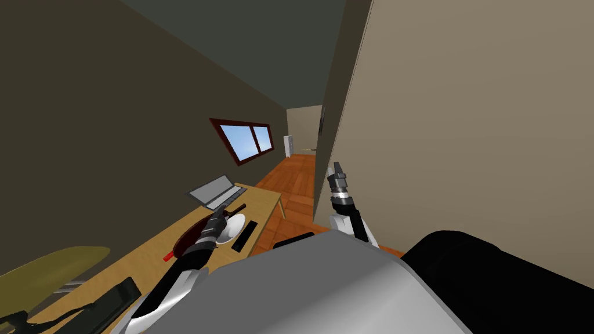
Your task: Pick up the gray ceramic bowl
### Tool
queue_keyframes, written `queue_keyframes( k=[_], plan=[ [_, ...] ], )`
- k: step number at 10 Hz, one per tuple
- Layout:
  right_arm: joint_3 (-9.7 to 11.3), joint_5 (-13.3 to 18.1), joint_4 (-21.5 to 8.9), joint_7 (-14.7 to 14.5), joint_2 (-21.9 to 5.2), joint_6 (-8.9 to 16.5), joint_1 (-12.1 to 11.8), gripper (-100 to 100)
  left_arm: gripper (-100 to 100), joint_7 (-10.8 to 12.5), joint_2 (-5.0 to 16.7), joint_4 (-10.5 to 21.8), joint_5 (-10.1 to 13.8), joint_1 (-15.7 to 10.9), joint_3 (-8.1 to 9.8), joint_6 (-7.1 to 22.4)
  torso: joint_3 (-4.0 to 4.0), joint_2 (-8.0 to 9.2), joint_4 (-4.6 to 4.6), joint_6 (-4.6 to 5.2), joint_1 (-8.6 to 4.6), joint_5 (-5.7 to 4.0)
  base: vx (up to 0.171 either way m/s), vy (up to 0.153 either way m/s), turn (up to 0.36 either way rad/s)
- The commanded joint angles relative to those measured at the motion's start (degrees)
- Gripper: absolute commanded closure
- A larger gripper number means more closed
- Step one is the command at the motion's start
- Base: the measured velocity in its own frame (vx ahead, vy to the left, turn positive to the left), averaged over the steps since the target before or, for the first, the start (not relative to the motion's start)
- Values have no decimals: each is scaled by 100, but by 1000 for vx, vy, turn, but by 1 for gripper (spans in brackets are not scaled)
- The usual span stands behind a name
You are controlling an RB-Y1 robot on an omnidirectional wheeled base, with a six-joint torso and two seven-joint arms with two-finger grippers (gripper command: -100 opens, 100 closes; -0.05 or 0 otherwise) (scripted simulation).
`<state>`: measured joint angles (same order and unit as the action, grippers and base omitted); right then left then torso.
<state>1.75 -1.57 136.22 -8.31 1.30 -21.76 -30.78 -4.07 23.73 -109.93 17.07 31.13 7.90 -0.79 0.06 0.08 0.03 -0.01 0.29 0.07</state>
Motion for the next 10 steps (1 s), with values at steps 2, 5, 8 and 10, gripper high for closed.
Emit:
queue_keyframes(
  k=[2,5,8,10],
  plan=[
    [0,0,0,0,0,0,1,0,-100,-25,145,261,196,12,-11,341,2,4,1,2,1,0,-52,54,-227],
    [0,0,0,0,0,0,-1,0,-100,-37,368,551,471,13,6,783,-3,-6,-1,-3,-8,-1,-37,42,-152],
    [0,0,0,0,0,0,0,0,-100,-47,583,841,734,19,12,1201,-1,-1,0,-1,-9,-2,-60,39,-192],
    [0,0,0,0,0,0,1,0,-100,-51,686,984,859,23,12,1428,12,22,4,-2,14,2,-101,90,-197]
  ],
)
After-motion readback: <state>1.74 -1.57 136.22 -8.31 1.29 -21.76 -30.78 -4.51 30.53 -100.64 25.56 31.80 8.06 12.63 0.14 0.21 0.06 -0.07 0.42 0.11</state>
